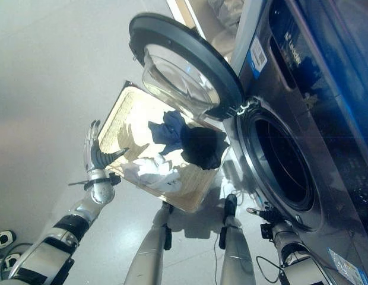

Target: Put the clothes into the washing machine.

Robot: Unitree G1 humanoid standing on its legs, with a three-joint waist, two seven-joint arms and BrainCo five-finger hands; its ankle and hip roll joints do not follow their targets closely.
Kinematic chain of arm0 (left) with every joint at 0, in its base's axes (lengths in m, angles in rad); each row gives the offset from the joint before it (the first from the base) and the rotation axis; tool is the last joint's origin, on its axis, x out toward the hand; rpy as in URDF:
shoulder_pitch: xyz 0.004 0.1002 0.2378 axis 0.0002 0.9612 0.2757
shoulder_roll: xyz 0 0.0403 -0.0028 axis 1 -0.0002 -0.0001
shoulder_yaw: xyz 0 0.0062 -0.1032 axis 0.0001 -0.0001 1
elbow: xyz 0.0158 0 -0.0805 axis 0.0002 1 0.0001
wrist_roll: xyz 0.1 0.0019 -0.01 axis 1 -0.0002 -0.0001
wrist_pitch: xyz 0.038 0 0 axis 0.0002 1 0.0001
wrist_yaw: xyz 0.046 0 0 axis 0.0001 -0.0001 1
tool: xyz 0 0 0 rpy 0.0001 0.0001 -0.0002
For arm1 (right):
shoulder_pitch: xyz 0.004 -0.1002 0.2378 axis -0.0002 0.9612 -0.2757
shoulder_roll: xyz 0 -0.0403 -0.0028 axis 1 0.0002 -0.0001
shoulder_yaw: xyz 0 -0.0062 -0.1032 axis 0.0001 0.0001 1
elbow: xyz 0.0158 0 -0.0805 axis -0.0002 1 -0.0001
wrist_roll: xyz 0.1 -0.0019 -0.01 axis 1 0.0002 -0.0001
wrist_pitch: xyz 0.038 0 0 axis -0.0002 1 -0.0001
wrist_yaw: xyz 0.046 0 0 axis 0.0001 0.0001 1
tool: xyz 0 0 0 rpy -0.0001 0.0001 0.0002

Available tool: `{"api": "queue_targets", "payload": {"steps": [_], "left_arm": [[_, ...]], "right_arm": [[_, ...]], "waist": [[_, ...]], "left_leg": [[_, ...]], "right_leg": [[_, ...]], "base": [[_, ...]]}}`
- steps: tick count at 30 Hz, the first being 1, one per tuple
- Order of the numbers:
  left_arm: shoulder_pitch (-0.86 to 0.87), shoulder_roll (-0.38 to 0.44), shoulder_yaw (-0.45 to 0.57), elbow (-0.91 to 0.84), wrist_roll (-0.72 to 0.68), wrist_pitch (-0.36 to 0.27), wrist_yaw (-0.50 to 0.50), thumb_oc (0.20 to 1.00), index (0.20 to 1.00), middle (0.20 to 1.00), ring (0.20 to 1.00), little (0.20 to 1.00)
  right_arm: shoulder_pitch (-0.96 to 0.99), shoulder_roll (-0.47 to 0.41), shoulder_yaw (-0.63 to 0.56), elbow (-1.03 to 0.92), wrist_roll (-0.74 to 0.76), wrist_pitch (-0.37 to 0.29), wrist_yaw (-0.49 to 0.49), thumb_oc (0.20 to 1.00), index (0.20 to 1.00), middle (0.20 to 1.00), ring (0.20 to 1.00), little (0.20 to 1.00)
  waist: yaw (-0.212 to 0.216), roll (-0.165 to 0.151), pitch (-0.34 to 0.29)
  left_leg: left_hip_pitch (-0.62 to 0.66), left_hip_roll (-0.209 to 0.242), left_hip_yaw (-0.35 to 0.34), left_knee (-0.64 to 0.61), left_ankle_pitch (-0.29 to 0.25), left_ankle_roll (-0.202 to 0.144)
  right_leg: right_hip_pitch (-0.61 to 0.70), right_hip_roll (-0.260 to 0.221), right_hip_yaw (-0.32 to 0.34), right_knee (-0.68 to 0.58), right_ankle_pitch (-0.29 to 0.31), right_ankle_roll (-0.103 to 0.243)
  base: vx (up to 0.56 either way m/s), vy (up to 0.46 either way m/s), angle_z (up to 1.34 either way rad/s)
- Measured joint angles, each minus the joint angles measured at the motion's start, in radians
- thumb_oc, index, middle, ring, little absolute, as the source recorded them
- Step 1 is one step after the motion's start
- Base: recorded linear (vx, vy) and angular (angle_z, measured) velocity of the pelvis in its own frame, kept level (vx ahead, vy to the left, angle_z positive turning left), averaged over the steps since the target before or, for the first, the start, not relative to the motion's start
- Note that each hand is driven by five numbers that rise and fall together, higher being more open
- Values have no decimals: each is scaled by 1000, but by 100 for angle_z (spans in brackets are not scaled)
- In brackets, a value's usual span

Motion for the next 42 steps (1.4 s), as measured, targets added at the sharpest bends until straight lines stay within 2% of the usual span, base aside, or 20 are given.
{"api": "queue_targets", "payload": {"steps": [2, 6, 9, 17, 26, 35, 42], "left_arm": [[-14, 38, -49, 3, 65, 2, -19, 1000, 1000, 1000, 1000, 1000], [-61, 50, -124, 16, 126, 13, -56, 1000, 1000, 1000, 1000, 1000], [-105, 78, -180, 37, 136, 19, -94, 1000, 1000, 1000, 1000, 1000], [-145, 87, -243, 91, 135, 40, -203, 1000, 1000, 1000, 1000, 1000], [-140, 106, -243, 167, 124, 69, -262, 1000, 1000, 1000, 1000, 1000], [-134, 107, -239, 187, 123, 62, -261, 1000, 1000, 1000, 1000, 1000], [-117, 105, -234, 219, 124, 80, -270, 1000, 1000, 1000, 1000, 1000]], "right_arm": [[-30, -12, 1, -4, 0, -6, 0, 1000, 1000, 1000, 1000, 1000], [-52, -51, 5, -11, 1, -9, 2, 1000, 1000, 1000, 1000, 1000], [-79, -63, 7, -17, 8, -11, 2, 1000, 1000, 1000, 1000, 1000], [-117, -68, 9, -36, 19, -18, 3, 1000, 1000, 1000, 1000, 1000], [-167, -74, 33, -37, 37, -20, 6, 1000, 1000, 1000, 1000, 1000], [-172, -78, 43, -38, 40, -22, 8, 1000, 1000, 1000, 1000, 1000], [-173, -78, 45, -38, 40, -32, 12, 1000, 1000, 1000, 1000, 1000]], "waist": [[-18, -2, 1], [-25, -6, 3], [-47, -9, 4], [-51, -10, 5], [-68, -11, 5], [-67, -11, 5], [-68, -11, 5]], "left_leg": [[-49, -1, -5, 22, -6, -1], [-109, -1, -4, 47, -8, -2], [-152, -2, -3, 62, -4, -8], [-214, -2, -6, 74, 2, -14], [-267, -2, -12, 83, 0, -11], [-281, -3, -19, 86, 3, -16], [-283, -2, -20, 86, 1, -14]], "right_leg": [[-57, -2, 2, 41, -11, -4], [-130, 2, 17, 77, -11, -11], [-175, 2, 23, 92, -8, -15], [-244, 3, 25, 124, -10, -23], [-302, 4, 24, 142, -17, -24], [-312, 4, 22, 150, -15, -29], [-316, 4, 21, 150, -18, -26]], "base": [[0, 0, 0], [-7, 33, -6], [0, 0, 0], [0, 0, 0], [0, 0, 0], [0, 0, 0], [0, 0, 0]]}}
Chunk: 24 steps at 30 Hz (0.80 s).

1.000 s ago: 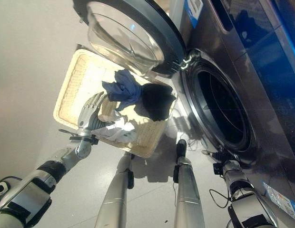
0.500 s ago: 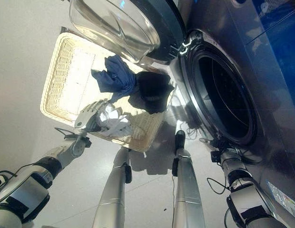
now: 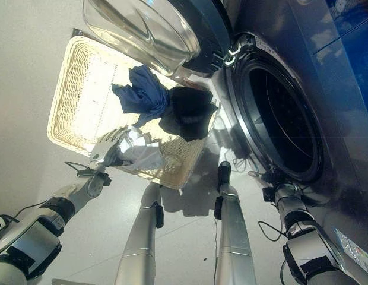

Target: Put the clothes into the washing machine.

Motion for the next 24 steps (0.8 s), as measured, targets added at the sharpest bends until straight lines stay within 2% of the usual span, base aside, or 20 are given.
{"api": "queue_targets", "payload": {"steps": [5, 19, 20, 21, 22, 24], "left_arm": [[-31, 0, 0, 2, -7, 38, -98, 1000, 1000, 1000, 1000, 1000], [-96, 2, -36, 25, -49, 83, -264, 1000, 1000, 1000, 1000, 1000], [-101, 2, -40, 25, -49, 89, -274, 771, 771, 771, 771, 771], [-103, 2, -40, 24, -49, 92, -280, 592, 592, 592, 592, 592], [-108, 3, -41, 24, -49, 98, -293, 200, 200, 200, 200, 200], [-130, 5, -44, 24, -49, 118, -315, 200, 200, 200, 200, 200]], "right_arm": [[-13, -1, 6, 1, 0, 0, 0, 1000, 1000, 1000, 1000, 1000], [-38, -9, 42, 0, 0, 4, 7, 1000, 1000, 1000, 1000, 1000], [-40, -9, 42, 0, 0, 4, 7, 1000, 1000, 1000, 1000, 1000], [-41, -9, 42, 0, 0, 4, 7, 1000, 1000, 1000, 1000, 1000], [-42, -9, 42, 0, 0, 4, 7, 1000, 1000, 1000, 1000, 1000], [-44, -9, 43, 1, 0, 6, 7, 1000, 1000, 1000, 1000, 1000]], "waist": [[-1, 0, 0], [-2, -1, 0], [-3, -1, 0], [-3, -1, 0], [-3, -1, 0], [-2, -1, -1]], "left_leg": [[-13, 0, 0, 1, 0, 0], [-13, 0, 0, 5, 0, -1], [-13, 0, 0, 5, 0, -1], [-13, 0, 0, 5, 0, -1], [-13, 0, 0, 5, -1, -1], [-13, 0, 0, 6, 0, -1]], "right_leg": [[-11, 0, 0, -1, 1, -1], [-11, 0, 0, 0, 3, -4], [-11, 0, 0, 0, 3, -4], [-11, 0, 0, 0, 3, -4], [-11, 0, 0, 0, 3, -4], [-11, 0, 0, 0, 3, -4]], "base": [[0, 0, 0], [0, 0, 0], [0, 0, 0], [0, 0, 0], [0, 0, 0], [0, 0, 0]]}}
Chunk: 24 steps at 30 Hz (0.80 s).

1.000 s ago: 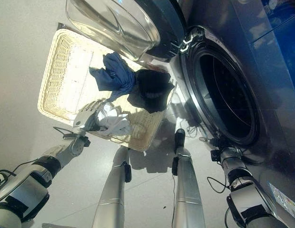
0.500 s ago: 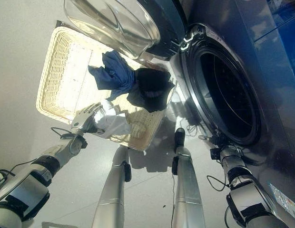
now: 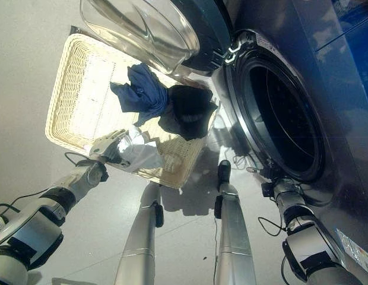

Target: Put the clothes into the washing machine.

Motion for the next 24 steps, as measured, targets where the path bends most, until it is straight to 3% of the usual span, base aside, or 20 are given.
{"api": "queue_targets", "payload": {"steps": [8, 17, 24], "left_arm": [[-48, 5, -37, 1, -37, 46, -106, 200, 200, 200, 200, 200], [-46, 4, -37, 5, -79, 58, -130, 200, 200, 200, 200, 200], [-8, 4, -10, -4, -269, 31, -96, 200, 200, 200, 200, 200]], "right_arm": [[-15, 1, 39, 0, 0, 10, -2, 1000, 1000, 1000, 1000, 1000], [-19, 6, 39, -1, 27, 10, -1, 1000, 1000, 1000, 1000, 1000], [-9, 12, 38, -21, 147, -25, 19, 1000, 1000, 1000, 1000, 1000]], "waist": [[-16, -2, -1], [-20, -2, -1], [-20, -2, -1]], "left_leg": [[0, 0, 0, 3, 3, -4], [0, 0, 0, 6, 3, -4], [1, 0, 0, 7, 3, -4]], "right_leg": [[3, 0, 0, 1, 2, 0], [4, 1, 0, 2, 2, 0], [4, 1, 0, 3, 2, 0]], "base": [[0, 0, 0], [0, 0, 0], [0, 0, 0]]}}
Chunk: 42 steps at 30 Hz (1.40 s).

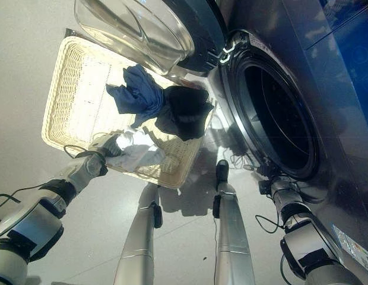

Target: Put the clothes into the washing machine.

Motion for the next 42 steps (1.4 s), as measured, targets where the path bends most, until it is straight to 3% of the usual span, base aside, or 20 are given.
{"api": "queue_targets", "payload": {"steps": [6, 13, 18, 28, 35, 42], "left_arm": [[182, -20, 243, -186, -230, -167, 103, 200, 200, 200, 200, 200], [292, -68, 330, -401, -272, -339, 177, 200, 200, 200, 200, 200], [327, -97, 376, -532, -279, -414, 165, 200, 200, 200, 200, 200], [313, -96, 373, -765, -267, -434, 74, 200, 200, 200, 200, 200], [244, -84, 342, -826, -148, -403, 73, 200, 200, 200, 200, 200], [195, -75, 284, -827, -15, -351, 144, 200, 200, 200, 200, 200]], "right_arm": [[101, 3, -83, -215, 108, -100, 4, 1000, 1000, 1000, 1000, 1000], [133, 9, -106, -475, 217, -138, 1, 1000, 1000, 1000, 1000, 1000], [181, 52, -124, -632, 328, -152, 26, 1000, 1000, 1000, 1000, 1000], [228, 82, -127, -818, 472, -153, 144, 1000, 1000, 1000, 1000, 1000], [228, 74, -91, -954, 542, -46, 243, 1000, 1000, 1000, 1000, 1000], [225, 83, -33, -1034, 603, 54, 295, 1000, 1000, 1000, 1000, 1000]], "waist": [[4, 0, 0], [23, -1, 0], [24, -1, 1], [23, -1, 1], [24, -1, 1], [23, -1, 1]], "left_leg": [[4, 0, 0, -7, 0, 0], [5, 1, -4, -14, 0, 2], [5, 1, -4, -19, 3, -2], [7, 0, -4, -20, 4, -3], [8, 0, -9, -20, 10, -6], [7, 0, -13, -20, 13, -6]], "right_leg": [[0, 0, 0, 0, 0, 0], [0, 1, -5, -1, -2, 0], [0, 0, -6, -3, -2, 0], [1, -1, -6, 1, -2, 1], [1, -1, -10, 7, -3, 1], [1, -2, -13, 10, -6, 4]], "base": [[0, 0, 0], [-8, -21, 0], [0, 0, 0], [1, -3, 0], [2, -6, 0], [0, 0, 0]]}}
